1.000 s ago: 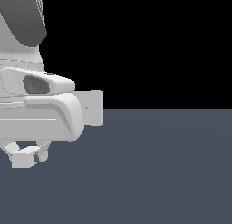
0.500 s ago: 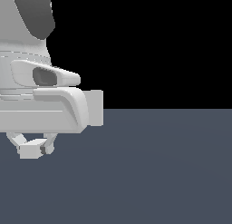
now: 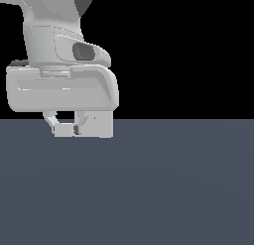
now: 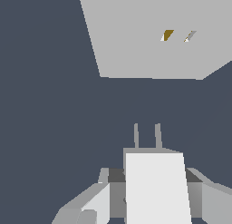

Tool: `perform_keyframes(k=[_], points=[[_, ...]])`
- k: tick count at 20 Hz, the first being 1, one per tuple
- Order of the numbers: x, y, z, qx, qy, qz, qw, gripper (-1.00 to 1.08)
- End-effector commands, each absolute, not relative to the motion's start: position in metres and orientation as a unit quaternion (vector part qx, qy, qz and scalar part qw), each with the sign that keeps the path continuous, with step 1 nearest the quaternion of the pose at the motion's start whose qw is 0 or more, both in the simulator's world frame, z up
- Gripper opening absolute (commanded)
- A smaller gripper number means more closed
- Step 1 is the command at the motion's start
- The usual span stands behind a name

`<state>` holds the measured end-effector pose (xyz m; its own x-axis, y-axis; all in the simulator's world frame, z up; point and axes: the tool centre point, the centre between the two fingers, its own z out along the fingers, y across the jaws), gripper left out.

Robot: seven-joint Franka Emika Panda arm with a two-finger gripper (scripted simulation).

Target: Plug the charger into the wall socket.

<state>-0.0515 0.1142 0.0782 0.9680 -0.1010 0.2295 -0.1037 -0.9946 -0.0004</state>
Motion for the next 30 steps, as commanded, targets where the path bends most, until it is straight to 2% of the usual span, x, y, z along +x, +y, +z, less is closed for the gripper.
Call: perform_keyframes(k=[1,17,30], points=[[-0.046,0.107,0.089,0.992,-0.057,0.115,0.006,-1.00],[-0.034,0.099,0.100,0.991,-0.063,0.115,0.007,-1.00],[0.007,0.094,0.100,0.991,-0.063,0.115,0.007,-1.00]])
